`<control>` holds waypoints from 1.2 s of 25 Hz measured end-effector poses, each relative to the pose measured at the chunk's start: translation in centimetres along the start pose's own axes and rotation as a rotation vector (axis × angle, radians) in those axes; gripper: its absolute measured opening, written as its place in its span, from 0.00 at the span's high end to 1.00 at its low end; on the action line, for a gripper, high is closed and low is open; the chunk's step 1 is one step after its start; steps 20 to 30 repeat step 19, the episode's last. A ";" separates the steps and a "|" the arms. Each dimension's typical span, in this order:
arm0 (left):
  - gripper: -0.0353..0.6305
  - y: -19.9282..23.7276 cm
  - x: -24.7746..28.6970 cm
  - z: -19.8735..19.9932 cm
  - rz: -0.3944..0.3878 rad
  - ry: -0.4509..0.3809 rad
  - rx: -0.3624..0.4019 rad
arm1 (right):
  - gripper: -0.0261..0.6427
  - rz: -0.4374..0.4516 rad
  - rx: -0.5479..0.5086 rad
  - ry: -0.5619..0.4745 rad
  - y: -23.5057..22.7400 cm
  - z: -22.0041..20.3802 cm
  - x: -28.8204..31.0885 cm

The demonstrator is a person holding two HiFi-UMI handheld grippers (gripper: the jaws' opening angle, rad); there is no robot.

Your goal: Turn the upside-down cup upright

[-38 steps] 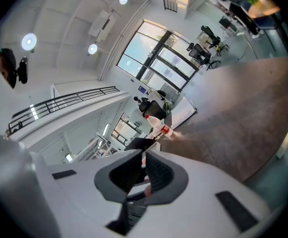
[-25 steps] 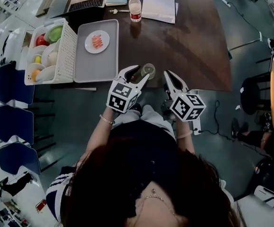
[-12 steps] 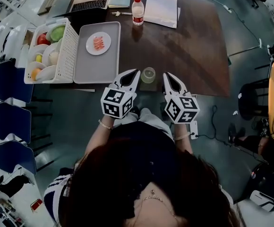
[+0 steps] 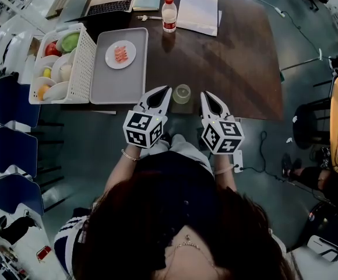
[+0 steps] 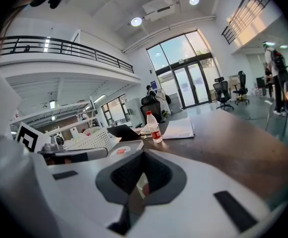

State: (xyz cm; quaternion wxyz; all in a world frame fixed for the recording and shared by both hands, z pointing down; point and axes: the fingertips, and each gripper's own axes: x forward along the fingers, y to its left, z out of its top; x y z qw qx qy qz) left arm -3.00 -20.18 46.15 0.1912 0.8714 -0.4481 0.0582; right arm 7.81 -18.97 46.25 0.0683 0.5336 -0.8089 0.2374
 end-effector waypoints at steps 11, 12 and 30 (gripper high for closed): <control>0.94 0.7 -0.8 -0.2 -0.035 -0.025 -0.296 | 0.94 0.019 -0.065 0.013 1.0 -0.5 -0.1; 0.94 0.7 -0.8 -0.1 -0.036 -0.024 -0.292 | 0.94 0.019 -0.070 0.012 1.0 -0.5 -0.2; 0.94 0.0 -0.7 0.1 -0.080 -0.012 -0.304 | 0.94 -0.007 -0.078 0.019 0.9 -0.3 -0.5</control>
